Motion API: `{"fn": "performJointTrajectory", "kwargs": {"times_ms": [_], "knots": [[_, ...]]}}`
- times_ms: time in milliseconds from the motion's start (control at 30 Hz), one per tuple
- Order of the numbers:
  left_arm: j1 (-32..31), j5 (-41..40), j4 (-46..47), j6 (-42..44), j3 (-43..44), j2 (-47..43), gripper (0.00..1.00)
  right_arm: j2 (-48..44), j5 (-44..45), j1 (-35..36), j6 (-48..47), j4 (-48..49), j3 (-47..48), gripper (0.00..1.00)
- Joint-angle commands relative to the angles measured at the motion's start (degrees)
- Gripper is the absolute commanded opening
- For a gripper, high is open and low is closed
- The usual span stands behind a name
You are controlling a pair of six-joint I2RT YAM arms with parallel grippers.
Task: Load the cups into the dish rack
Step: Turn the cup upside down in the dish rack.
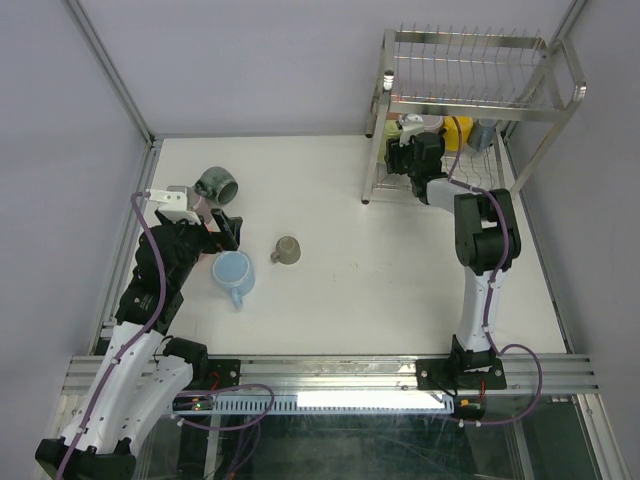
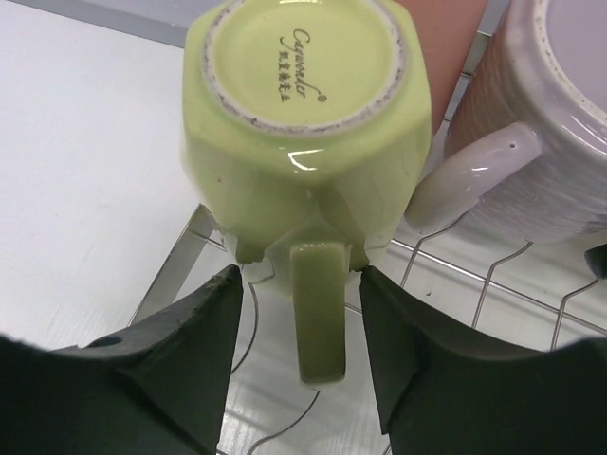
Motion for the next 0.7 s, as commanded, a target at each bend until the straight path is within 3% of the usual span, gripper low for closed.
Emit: {"fn": "performJointTrajectory", "kwargs": {"times_ms": [0, 433, 667], "knots": [[0.5, -0.3, 1.4, 0.6, 0.1, -0.6, 0.99, -6.4, -2.9, 0.2, 1.0, 5.0, -0.8, 0.55], [0.5, -0.1, 1.4, 0.6, 0.1, -1.0, 0.99, -9.9, -5.0, -0.3, 3.6, 4.0, -4.0, 0.48], [0.5, -0.1, 1.4, 0.5, 0.1, -0.9, 0.99, -7.8, -8.0, -0.3, 5.8, 0.4, -1.0, 0.33]]}}
